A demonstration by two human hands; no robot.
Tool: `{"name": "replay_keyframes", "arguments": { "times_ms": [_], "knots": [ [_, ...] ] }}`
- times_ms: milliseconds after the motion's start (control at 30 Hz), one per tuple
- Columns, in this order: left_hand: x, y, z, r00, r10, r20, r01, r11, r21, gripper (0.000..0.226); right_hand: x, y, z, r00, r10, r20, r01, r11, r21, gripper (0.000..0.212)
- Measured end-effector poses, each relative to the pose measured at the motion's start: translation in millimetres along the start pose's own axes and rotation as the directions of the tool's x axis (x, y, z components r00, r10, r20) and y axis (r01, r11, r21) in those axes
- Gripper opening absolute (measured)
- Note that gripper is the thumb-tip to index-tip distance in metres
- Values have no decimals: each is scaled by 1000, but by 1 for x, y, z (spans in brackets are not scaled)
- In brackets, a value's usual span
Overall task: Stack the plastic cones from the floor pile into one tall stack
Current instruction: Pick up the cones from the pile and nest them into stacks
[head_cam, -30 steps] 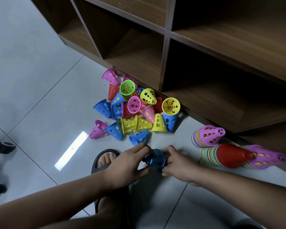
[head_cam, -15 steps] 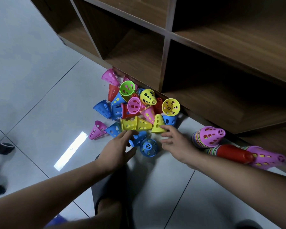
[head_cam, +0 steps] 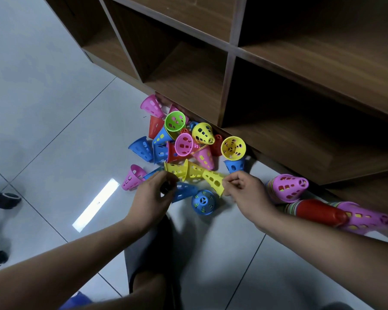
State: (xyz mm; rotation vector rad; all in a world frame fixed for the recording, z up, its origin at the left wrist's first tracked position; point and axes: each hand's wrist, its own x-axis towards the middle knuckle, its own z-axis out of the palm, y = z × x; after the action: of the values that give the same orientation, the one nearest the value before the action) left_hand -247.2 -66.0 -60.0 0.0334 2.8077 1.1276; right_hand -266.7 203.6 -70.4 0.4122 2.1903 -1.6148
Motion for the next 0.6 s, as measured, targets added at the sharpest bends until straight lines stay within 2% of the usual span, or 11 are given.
{"name": "replay_keyframes", "arguments": {
  "times_ms": [133, 267, 467, 600],
  "knots": [
    [0, 16, -8, 984, -136, -113, 110, 971, -212, 36, 3, -11, -7, 999, 23, -37, -22, 1000, 21, 13],
    [3, 28, -11, 972, -204, -114, 153, 924, -352, 38, 9, -19, -14, 994, 93, -48, -84, 981, 174, 21],
    [4, 41, 4, 986, -157, -54, 117, 890, -440, 40, 5, -30, -12, 973, 186, 135, -226, 882, 413, 30],
    [6, 42, 16, 993, -118, -5, 107, 912, -395, 39, 1, -30, -12, 957, 202, 206, -275, 857, 437, 35]
  ]
}}
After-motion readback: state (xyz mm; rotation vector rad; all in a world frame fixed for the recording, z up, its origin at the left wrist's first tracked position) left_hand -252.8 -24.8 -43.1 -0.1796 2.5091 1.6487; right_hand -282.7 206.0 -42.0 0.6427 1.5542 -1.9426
